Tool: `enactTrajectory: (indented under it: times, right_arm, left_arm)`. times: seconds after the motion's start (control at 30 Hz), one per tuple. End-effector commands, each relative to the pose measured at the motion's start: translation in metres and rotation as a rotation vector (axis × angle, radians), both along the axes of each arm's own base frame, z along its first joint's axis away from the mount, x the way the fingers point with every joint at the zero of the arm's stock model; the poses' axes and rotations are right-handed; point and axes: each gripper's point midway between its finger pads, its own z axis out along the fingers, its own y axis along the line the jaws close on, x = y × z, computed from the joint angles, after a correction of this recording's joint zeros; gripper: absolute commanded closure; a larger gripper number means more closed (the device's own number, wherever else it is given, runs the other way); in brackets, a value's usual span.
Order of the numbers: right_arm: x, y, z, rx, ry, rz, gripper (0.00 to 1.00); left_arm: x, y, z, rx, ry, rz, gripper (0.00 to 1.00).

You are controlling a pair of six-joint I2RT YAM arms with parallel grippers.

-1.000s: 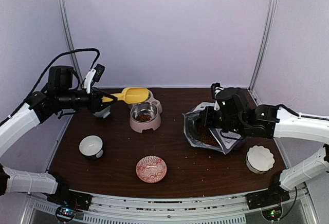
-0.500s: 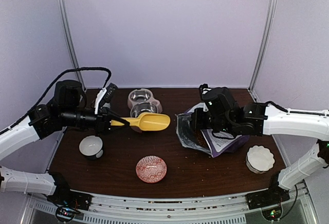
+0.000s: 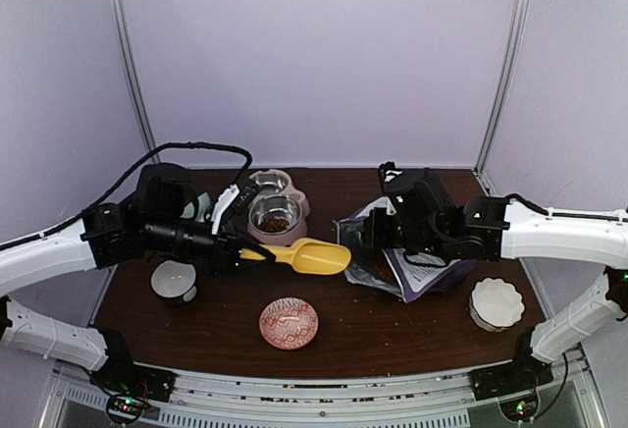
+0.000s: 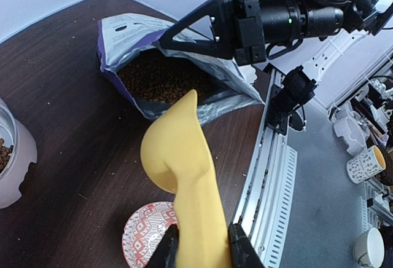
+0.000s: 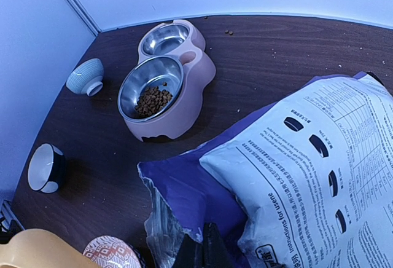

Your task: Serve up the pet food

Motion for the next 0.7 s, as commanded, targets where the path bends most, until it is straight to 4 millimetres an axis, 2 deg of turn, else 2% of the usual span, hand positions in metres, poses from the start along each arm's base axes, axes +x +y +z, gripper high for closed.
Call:
enactTrajectory:
  times: [0.0,0.17,0.27,0.37,0.47,0.57,0.67]
  right_arm:
    - [-0.005,0.026,0.037,0.102,-0.057,0.066,1.00]
    - [-0.017,0.043,0.045,0.096,-0.089,0.153,1.00]
    - [-0.022,0.045,0.038,0.075,-0.087,0.171,1.00]
    - [-0.024,0.043,0.029,0.082,-0.081,0.166,1.00]
    - [-0.026,0.044,0.022,0.109,-0.071,0.164,1.00]
    - [-0.026,0.046,0.021,0.130,-0.069,0.162,1.00]
    - [-0.026,0.047,0.022,0.143,-0.073,0.164,1.00]
  left_arm:
    - [0.012,-0.025,0.017,-0.014,-0.101,0.020,1.00]
    - [0.017,-0.052,-0.004,0.098,-0.135,0.050,1.00]
    - [0.027,-0.062,-0.025,0.190,-0.200,0.112,1.00]
    - [0.046,-0.063,-0.042,0.295,-0.282,0.249,1.00]
    - [0.060,-0.062,-0.049,0.354,-0.393,0.383,1.00]
    - [0.073,-0.057,-0.053,0.353,-0.434,0.511,1.00]
    - [0.082,-0.062,-0.052,0.301,-0.472,0.576,1.00]
